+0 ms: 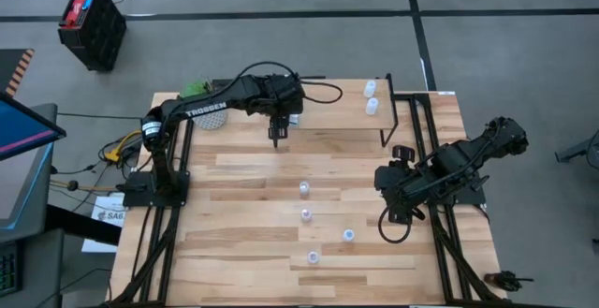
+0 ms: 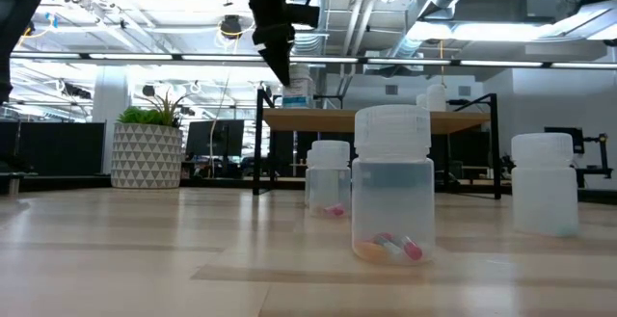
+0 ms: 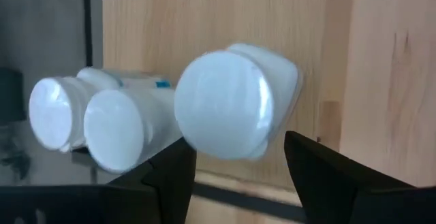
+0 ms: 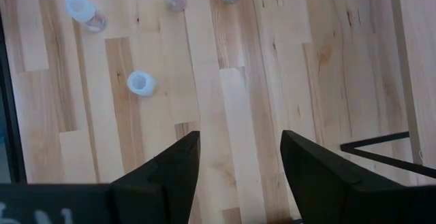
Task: Pick and place medicine bottles onto shelf by color
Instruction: Put the big white pill bottle on the shelf aligned with the other big white pill bottles, then put the small white pill bottle on the shelf aligned with the other small white pill bottles
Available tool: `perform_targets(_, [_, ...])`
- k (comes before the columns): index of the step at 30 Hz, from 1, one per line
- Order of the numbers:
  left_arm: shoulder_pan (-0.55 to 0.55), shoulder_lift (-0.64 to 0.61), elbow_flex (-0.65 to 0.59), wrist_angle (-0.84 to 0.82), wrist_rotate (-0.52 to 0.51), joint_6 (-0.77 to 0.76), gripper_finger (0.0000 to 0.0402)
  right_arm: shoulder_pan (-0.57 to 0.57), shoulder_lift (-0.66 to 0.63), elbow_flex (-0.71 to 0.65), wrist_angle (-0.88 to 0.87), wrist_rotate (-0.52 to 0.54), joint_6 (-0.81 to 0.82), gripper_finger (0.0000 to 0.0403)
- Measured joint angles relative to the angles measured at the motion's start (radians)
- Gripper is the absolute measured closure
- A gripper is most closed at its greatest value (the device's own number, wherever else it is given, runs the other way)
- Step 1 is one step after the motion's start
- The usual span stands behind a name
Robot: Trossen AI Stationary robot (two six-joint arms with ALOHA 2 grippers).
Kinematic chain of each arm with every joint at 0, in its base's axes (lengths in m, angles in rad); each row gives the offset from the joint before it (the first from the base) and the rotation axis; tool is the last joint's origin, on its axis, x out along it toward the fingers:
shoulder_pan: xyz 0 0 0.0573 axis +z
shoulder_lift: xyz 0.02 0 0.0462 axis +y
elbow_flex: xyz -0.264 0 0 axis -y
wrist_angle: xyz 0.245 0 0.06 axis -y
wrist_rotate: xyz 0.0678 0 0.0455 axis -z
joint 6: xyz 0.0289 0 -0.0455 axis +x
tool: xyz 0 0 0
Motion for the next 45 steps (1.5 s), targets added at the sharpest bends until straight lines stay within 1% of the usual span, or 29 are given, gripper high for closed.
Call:
perform_targets(6, [-0.032, 0.0, 0.117, -0.085, -0.078, -0.013, 0.0191, 0.0, 0.0, 0.0, 0.0, 0.0, 0.0, 0.0177])
perform_targets(8, [-0.043, -0.001, 0.168, -0.096, -0.082, -0.026, 0.0191, 0.0, 0.0, 0.0, 0.0, 0.0, 0.0, 0.0177])
perform_targets(11, [-0.059, -0.002, 0.221, -0.096, -0.022, -0.063, 0.0191, 0.0, 0.0, 0.0, 0.0, 0.0, 0.0, 0.0177])
perform_targets(14, [-0.082, -0.002, 0.253, -0.108, 0.078, -0.112, 0.0191, 0.0, 0.0, 0.0, 0.0, 0.0, 0.0, 0.0177])
perform_targets(17, [-0.113, -0.001, 0.266, -0.181, 0.15, -0.152, 0.0191, 0.0, 0.0, 0.0, 0.001, 0.0, 0.001, 0.0177])
perform_targets(19, [-0.14, -0.001, 0.271, -0.252, 0.168, -0.16, 0.0191, 0.0, 0.0, 0.0, 0.002, 0.0, 0.014, 0.0177])
perform_targets(23, [-0.189, -0.001, 0.27, -0.445, 0.168, -0.14, 0.0191, 0.0, 0.0, 0.0, 0.002, 0.0, 0.06, 0.0177])
perform_targets(24, [-0.199, -0.002, 0.265, -0.447, 0.169, -0.148, 0.0191, 0.0, 0.0, 0.0, 0.003, 0.0, 0.072, 0.0177])
perform_targets(27, [-0.218, -0.03, 0.223, -0.446, 0.188, -0.166, 0.0191, 0.0, 0.0, 0.0, 0.024, 0.004, 0.129, 0.0177])
perform_targets(30, [-0.228, -0.091, 0.173, -0.431, 0.26, -0.17, 0.0191, 0.002, 0.008, -0.015, 0.1, 0.042, 0.2, 0.0177])
perform_targets(33, [-0.234, -0.159, 0.089, -0.432, 0.327, -0.186, 0.0191, 0.014, 0.017, -0.054, 0.176, 0.04, 0.206, 0.0177])
perform_targets(35, [-0.24, -0.208, 0.01, -0.429, 0.34, -0.223, 0.0191, 0.034, 0.018, -0.094, 0.205, 0.034, 0.198, 0.0177])
perform_targets(39, [-0.263, -0.326, -0.177, -0.329, 0.339, -0.279, 0.0191, 0.064, 0.018, -0.195, 0.301, 0.041, 0.213, 0.0177])
perform_targets(42, [-0.288, -0.405, -0.336, -0.209, 0.335, -0.284, 0.0191, 0.08, 0.018, -0.273, 0.405, 0.042, 0.228, 0.0177])
perform_targets(45, [-0.316, -0.491, -0.491, -0.064, 0.307, -0.308, 0.0191, 0.091, 0.018, -0.359, 0.543, 0.042, 0.228, 0.0177])
